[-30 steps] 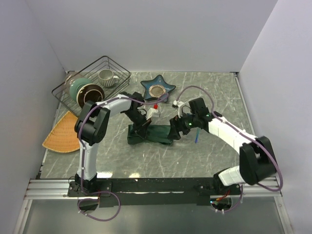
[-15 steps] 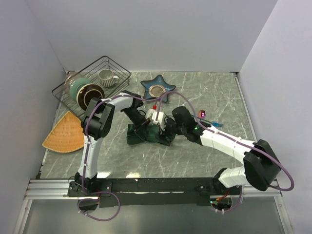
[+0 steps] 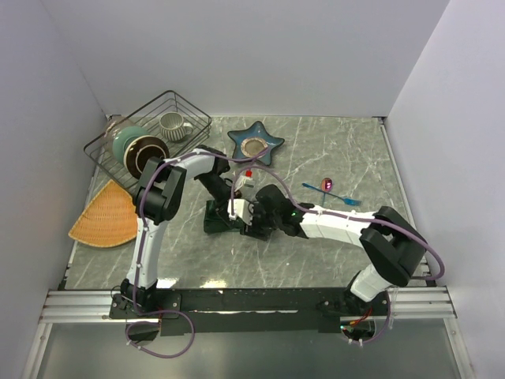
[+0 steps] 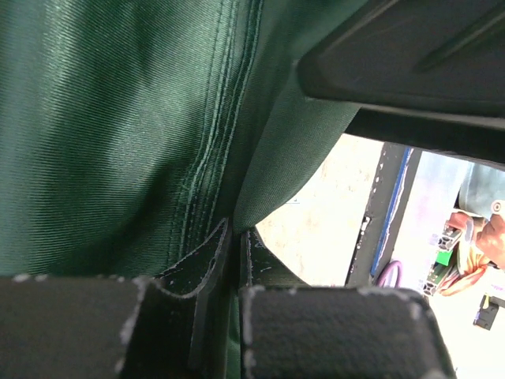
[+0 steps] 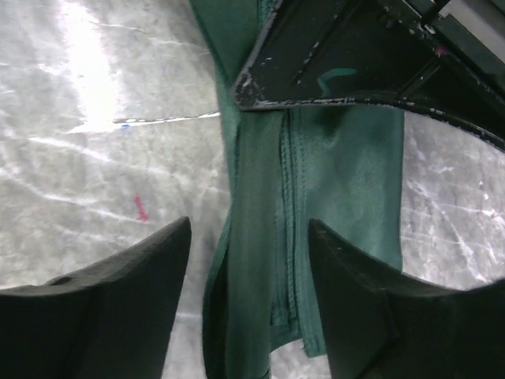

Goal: Fold the napkin into a case and place the utensils inside
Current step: Pass from the left arm to the right

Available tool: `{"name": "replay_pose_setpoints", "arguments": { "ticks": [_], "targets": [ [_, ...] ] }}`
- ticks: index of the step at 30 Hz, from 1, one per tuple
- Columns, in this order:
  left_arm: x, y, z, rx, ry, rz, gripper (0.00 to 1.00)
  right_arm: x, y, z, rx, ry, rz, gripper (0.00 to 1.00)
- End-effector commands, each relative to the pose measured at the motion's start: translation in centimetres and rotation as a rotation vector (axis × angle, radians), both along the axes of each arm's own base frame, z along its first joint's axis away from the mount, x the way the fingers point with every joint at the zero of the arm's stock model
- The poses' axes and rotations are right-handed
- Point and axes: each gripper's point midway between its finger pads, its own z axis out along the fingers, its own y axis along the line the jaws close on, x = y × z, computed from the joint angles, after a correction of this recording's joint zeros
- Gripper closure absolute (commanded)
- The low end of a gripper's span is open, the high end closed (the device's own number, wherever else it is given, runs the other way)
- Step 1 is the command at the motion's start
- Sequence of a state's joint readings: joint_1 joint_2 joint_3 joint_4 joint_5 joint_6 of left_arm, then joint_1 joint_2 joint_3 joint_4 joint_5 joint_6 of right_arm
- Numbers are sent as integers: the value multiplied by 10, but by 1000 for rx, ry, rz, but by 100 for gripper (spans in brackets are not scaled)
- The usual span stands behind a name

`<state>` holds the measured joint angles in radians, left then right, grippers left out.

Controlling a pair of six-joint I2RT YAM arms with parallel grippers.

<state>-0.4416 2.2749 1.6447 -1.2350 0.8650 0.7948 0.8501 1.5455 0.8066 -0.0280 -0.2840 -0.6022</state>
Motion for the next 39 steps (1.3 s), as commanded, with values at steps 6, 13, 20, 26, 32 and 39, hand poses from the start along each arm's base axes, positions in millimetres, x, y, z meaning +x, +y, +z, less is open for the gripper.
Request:
{"name": "replay_pose_setpoints", "arguments": {
  "ticks": [6,13,20,26,32,39],
  "targets": [
    [6,-5,7,-63,-5,-13,89,22,20,10,20,-81,-4,45],
    [7,-5,9,-70,1,-17,87,25,22,6,-6,-56,-17,61],
    [17,-7,28,-115,-8,22,62,22,21,8,-16,-7,-12,96],
    [31,1,53,-154,-54,81,49,19,21,8,-14,34,-10,100],
    [42,25,71,-184,-82,168,42,25,21,10,1,89,-37,100],
    [57,52,97,-228,-269,272,39,35,19,12,33,189,-73,100]
  ]
}}
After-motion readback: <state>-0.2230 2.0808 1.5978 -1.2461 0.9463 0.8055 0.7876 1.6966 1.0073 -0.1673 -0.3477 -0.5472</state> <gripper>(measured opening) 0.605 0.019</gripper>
